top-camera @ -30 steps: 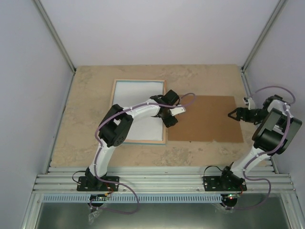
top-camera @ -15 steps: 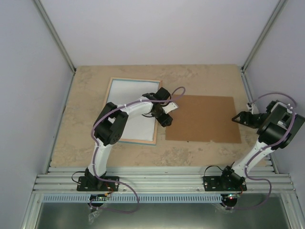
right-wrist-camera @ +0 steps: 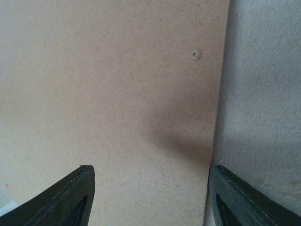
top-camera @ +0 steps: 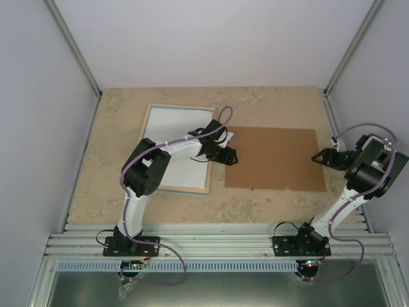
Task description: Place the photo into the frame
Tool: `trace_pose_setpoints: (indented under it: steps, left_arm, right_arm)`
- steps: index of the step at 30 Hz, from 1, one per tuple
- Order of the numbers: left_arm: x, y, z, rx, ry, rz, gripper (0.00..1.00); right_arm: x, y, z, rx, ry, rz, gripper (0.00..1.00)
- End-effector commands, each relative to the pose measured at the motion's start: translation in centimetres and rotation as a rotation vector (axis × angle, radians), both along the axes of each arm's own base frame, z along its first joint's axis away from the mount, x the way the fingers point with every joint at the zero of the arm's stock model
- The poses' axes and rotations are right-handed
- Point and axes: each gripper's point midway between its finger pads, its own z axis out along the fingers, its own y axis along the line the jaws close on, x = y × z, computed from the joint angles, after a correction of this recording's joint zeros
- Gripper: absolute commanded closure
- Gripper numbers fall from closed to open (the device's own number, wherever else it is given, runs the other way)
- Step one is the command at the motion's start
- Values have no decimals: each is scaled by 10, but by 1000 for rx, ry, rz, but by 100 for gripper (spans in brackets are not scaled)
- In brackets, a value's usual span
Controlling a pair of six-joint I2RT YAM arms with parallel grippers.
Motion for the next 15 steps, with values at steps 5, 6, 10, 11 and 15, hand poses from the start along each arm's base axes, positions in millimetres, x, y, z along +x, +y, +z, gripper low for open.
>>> trace_pose_setpoints:
  steps: [5,6,10,11,15]
  left_arm:
    - [-11,-17,3,-128,111,77,31]
    - [-9,-20,16,-156,81,66,32]
    - [-3,-24,74,-263,-69,34,33]
    - [-2,-22,90,-282,-109,31,33]
    - [-2,-12,107,-286,-157,40,34]
  right_arm:
    - [-14,31,-31,59,83,59,38]
    - [-14,34,-30,74,80,63,39]
    - [-13,45,-26,114,71,79,45]
    - [-12,49,-26,119,70,86,45]
    - [-10,61,-23,129,57,108,47]
